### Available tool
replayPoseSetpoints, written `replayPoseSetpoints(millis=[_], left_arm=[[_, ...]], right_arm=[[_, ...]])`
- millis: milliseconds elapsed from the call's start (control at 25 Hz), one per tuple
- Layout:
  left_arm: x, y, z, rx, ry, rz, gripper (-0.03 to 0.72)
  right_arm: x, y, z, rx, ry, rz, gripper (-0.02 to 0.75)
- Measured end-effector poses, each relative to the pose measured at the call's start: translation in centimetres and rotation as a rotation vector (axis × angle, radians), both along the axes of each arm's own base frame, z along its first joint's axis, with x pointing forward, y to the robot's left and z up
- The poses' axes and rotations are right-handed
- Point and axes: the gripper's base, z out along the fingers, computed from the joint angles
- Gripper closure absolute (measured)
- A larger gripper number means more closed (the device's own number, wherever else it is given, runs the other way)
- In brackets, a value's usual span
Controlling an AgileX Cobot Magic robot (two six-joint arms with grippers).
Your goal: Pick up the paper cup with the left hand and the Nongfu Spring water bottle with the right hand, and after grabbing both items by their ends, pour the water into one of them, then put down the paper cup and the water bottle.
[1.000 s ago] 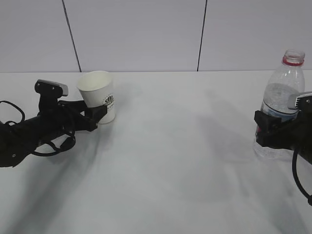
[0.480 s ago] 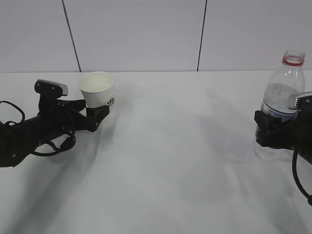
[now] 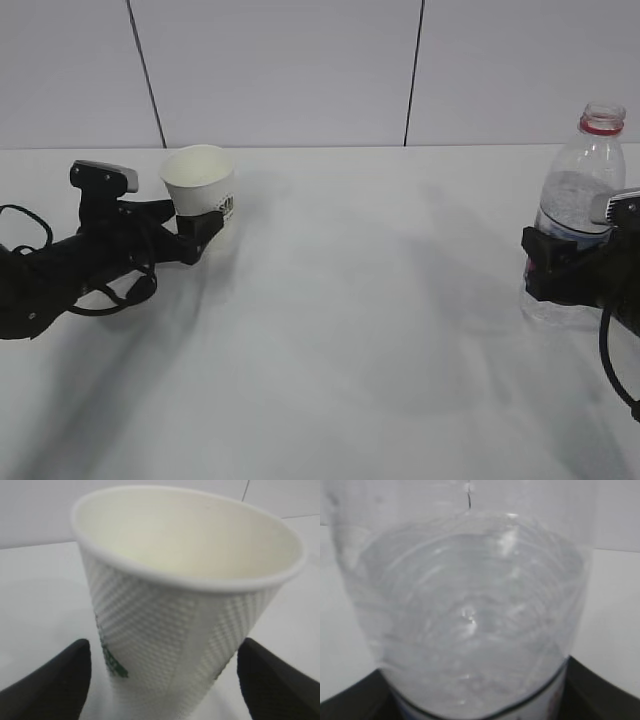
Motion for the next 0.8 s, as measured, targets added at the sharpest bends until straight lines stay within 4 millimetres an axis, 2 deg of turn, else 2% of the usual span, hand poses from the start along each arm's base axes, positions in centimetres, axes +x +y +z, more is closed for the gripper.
replayPoseSetpoints(millis=[280,560,800], left_arm=[[0.3,-0.3,-1.3,-0.019,-0.008,-0.009,0.002],[0.2,-0.4,-1.7,-0.046,-0.029,-0.007,0.003],[0.8,-0.3,-1.4,-0.057,-0.049,0.018,0.003]], right_arm=[[0.0,0.0,0.0,0.0,0.0,0.0,0.264],[0.0,0.0,0.0,0.0,0.0,0.0,0.264],[0.0,0.0,0.0,0.0,0.0,0.0,0.264]])
